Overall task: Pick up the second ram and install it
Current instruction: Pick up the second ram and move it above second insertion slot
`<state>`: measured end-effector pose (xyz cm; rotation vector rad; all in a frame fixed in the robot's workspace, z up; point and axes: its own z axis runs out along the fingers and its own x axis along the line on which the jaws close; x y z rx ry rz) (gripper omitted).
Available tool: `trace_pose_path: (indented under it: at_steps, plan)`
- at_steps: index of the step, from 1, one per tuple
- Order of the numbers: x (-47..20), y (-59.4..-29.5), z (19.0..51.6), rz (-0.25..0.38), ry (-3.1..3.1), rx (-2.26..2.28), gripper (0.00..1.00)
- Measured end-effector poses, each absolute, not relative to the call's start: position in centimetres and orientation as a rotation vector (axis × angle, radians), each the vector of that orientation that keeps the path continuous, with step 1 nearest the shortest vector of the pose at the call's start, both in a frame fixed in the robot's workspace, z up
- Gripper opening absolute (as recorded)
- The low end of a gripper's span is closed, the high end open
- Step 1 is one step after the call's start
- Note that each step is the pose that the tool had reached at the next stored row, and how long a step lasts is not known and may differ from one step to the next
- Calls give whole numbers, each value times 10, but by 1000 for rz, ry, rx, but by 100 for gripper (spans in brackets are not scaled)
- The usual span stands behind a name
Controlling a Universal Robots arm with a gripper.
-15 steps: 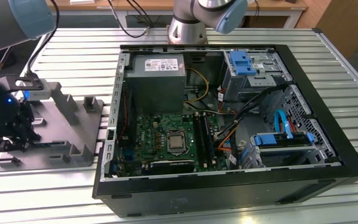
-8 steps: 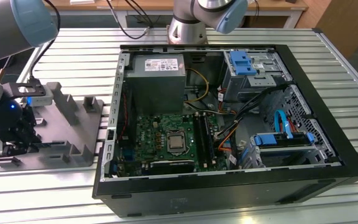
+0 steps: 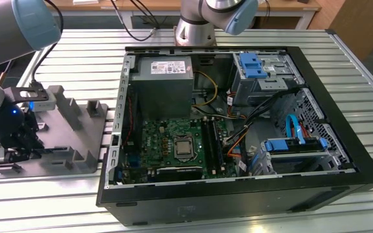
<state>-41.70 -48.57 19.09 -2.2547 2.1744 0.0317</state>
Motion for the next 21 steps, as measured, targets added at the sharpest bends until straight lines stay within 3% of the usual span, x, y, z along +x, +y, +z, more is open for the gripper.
trace_pose_path:
  at_steps: [2, 4, 6, 21]
  plan:
    - [-417, -486, 191, 32, 2174, -2255, 28]
    - [-417, -486, 191, 32, 2174, -2255, 15]
    - [-417, -486, 191, 32, 2174, -2255, 14]
    - [-417, -486, 191, 32, 2174, -2254, 14]
